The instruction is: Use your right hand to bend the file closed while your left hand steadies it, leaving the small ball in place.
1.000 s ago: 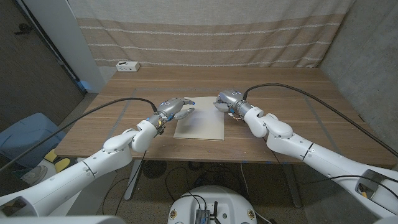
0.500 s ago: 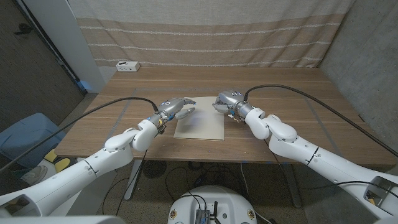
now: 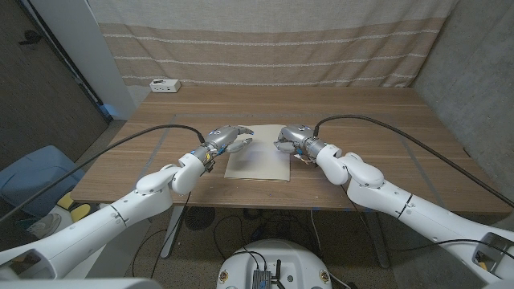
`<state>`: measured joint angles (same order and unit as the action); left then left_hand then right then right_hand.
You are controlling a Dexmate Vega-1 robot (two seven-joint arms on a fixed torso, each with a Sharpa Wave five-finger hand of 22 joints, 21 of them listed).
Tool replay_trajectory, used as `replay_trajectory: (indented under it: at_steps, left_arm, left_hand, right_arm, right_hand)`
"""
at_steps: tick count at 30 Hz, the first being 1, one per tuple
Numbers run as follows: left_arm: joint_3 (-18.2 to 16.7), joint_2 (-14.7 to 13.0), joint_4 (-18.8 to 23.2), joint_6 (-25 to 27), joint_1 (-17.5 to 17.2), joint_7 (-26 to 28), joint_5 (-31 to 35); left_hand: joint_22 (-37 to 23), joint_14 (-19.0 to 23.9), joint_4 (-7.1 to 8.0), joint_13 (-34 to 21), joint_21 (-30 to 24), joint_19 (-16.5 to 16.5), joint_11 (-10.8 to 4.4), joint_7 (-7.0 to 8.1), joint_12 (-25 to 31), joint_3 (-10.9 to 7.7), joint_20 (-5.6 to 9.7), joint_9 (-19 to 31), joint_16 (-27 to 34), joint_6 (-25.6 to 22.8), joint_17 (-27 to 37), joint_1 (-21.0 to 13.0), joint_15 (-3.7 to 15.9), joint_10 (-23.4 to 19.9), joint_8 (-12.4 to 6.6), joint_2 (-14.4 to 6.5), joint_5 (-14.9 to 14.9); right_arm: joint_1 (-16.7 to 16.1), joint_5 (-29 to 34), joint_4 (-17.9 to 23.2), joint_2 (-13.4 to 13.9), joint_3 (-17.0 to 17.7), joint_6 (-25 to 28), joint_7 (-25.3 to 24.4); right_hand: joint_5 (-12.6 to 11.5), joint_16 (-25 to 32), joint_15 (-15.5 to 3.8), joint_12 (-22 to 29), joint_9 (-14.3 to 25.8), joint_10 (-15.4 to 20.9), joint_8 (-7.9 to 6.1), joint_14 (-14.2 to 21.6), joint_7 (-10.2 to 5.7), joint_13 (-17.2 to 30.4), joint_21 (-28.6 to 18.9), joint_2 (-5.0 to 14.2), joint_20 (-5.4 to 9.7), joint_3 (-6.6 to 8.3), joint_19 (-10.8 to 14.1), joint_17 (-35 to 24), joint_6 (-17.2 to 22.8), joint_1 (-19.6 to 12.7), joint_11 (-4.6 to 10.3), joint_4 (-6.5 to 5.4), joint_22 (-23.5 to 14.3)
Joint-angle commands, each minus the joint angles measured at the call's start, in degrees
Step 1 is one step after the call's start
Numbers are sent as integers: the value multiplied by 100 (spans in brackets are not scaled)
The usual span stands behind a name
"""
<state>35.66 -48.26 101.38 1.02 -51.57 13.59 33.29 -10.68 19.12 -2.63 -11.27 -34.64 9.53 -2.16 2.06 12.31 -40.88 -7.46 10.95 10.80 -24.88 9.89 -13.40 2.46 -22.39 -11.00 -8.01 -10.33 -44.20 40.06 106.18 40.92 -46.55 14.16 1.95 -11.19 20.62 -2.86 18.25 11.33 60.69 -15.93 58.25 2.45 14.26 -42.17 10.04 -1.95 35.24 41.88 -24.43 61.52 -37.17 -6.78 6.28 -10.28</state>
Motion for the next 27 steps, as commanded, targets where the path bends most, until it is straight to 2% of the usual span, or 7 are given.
replay_trajectory:
  at_steps: [1,17,27]
  left_arm:
    - [22,23,-70,-38,55,-9,-23]
    - [8,-1,-84,-72,40,26,-54]
    - [-21,-23,-16,-41,-12,65,-42]
  left_hand:
    - [-9,11,4,-12,-2,65,6,-41,-20,-41,12,-4,-11,-8,7,60,52,-61,0,3,28]
    - [-10,14,8,-10,10,72,15,-47,-25,-54,14,-4,-12,-13,6,77,51,-58,0,2,29]
    - [-11,9,12,-10,19,74,27,-49,-27,-62,13,-4,-15,-4,6,87,43,-57,4,1,29]
  right_arm:
    - [-15,-2,-212,-49,-131,-37,132]
    - [46,-89,-398,-140,-219,-50,152]
    - [16,-149,-302,-144,-62,-80,-170]
  right_hand:
    - [26,0,8,13,26,25,-46,-28,22,17,-31,-16,-27,37,7,-20,-1,47,-17,-4,-8]
    - [26,-31,34,-27,28,-13,-42,-68,17,0,-39,-17,-34,61,-5,-19,-16,64,-8,-1,-8]
    - [26,-42,22,-41,29,-13,-37,-93,29,-11,-43,-15,-38,70,-14,-28,-25,70,-8,3,-8]
